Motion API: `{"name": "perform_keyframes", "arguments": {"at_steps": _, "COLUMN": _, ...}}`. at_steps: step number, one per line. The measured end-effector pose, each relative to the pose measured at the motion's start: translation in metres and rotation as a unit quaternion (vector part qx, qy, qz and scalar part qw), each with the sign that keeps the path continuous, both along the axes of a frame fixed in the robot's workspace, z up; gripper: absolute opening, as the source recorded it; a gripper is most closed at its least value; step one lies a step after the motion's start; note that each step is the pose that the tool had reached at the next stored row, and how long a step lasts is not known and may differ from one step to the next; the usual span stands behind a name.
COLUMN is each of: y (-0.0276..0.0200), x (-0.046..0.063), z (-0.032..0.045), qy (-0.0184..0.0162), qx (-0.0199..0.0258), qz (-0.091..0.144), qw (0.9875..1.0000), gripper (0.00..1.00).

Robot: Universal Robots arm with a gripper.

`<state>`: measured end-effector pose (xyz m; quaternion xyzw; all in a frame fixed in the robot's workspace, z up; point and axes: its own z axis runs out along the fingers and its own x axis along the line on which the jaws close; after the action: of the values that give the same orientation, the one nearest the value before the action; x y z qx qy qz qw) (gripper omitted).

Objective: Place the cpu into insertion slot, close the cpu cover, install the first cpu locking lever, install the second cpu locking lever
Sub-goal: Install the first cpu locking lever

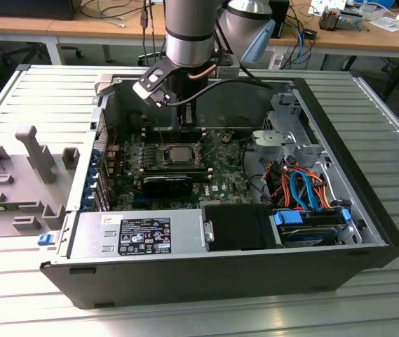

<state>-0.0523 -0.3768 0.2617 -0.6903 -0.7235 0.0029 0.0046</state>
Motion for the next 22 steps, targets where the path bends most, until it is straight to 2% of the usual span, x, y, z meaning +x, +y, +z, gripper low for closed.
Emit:
{"name": "perform_keyframes", "arguments": {"at_steps": 9, "y": 0.0000, "x": 0.0001, "z": 0.0034, "qy": 0.0001, "qx": -0.0001, "qz": 0.000, "qw": 1.0000, "gripper": 0.11}}
{"name": "perform_keyframes", "arguments": {"at_steps": 16, "y": 0.0000, "x": 0.0001, "z": 0.0045, "qy": 0.0001, "qx": 0.0032, "qz": 0.000, "qw": 1.0000, "gripper": 0.11}}
{"name": "perform_keyframes", "arguments": {"at_steps": 22, "y": 0.0000, "x": 0.0001, "z": 0.0064, "qy": 0.0001, "qx": 0.0037, "qz": 0.000, "qw": 1.0000, "gripper": 0.11}}
